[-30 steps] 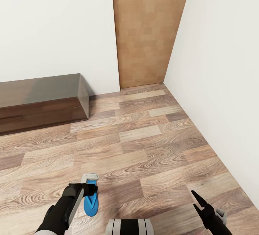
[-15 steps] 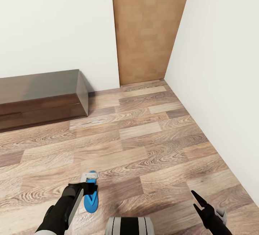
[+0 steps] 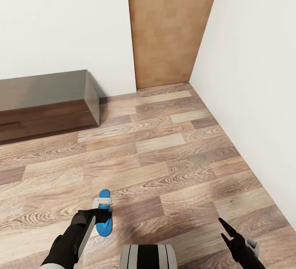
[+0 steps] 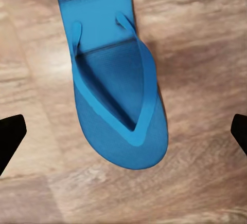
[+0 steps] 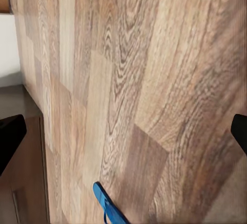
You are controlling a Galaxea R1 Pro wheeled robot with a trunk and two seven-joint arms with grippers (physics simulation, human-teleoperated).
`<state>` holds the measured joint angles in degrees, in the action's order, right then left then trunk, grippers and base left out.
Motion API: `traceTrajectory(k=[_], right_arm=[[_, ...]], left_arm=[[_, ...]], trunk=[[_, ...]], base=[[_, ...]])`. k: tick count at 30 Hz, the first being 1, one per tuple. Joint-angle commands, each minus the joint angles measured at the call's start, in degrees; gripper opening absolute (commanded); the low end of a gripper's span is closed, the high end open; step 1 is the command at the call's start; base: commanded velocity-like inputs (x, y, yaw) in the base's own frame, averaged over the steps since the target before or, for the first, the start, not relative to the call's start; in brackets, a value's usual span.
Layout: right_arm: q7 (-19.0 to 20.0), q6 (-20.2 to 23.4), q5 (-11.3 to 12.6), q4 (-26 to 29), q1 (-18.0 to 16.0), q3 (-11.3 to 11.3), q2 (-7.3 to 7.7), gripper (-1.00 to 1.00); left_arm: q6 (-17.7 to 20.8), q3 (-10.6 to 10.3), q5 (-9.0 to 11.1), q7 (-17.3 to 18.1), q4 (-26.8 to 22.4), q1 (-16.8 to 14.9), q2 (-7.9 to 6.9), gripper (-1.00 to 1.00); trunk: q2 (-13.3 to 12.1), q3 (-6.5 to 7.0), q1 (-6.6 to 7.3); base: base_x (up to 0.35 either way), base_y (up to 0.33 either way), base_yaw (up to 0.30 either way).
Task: In the bedroom, move the book from the bed onto either nightstand, and place the two sandals side by side next to the bed.
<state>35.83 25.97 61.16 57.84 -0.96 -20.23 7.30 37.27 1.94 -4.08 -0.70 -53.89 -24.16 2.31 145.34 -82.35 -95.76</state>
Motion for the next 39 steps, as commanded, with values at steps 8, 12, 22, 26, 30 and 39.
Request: traceTrajectory(k=[8, 12, 22, 26, 30, 39], right_arm=[[0.09, 0.51, 0.45, -0.01, -0.01, -0.07, 0.00, 1.00], [0.11, 0.51, 0.45, -0.01, -0.01, -0.07, 0.00, 1.00], [0.12, 0.57, 0.45, -0.01, -0.01, -0.07, 0.00, 1.00], [0.19, 0.57, 0.45, -0.01, -0.01, -0.07, 0.00, 1.00], [0.20, 0.57, 0.47, -0.01, -0.01, -0.07, 0.00, 1.00], [0.19, 0.63, 0.50, 0.03, -0.01, -0.22, 0.21, 1.00]], left_arm=[[-6.87, 0.01, -0.33, 0.13, -0.08, -0.01, 0.33, 1.00], [-10.24, 0.05, -0.27, -0.11, -0.12, -0.01, 0.47, 1.00], [-15.03, 0.15, 0.08, -4.76, 1.39, -0.01, 1.79, 1.00], [-15.64, 1.36, 0.06, -4.91, 2.97, -0.01, 1.74, 1.00], [-15.72, 2.98, 0.04, -4.93, 3.18, -0.01, 1.78, 1.00], [-15.74, 3.40, 0.03, -4.93, 3.18, -0.01, 1.82, 1.00]], trunk=[[0.02, -0.04, 0.01], [0.02, -0.04, 0.01], [0.02, -0.04, 0.01], [0.06, -0.71, -0.06], [0.11, -1.59, -0.17], [0.23, -3.59, -0.40]], base=[[0.000, 0.000, 0.000], [0.000, 0.000, 0.000], [0.000, 0.000, 0.000], [0.000, 0.000, 0.000], [0.000, 0.000, 0.000], [0.000, 0.000, 0.000]])
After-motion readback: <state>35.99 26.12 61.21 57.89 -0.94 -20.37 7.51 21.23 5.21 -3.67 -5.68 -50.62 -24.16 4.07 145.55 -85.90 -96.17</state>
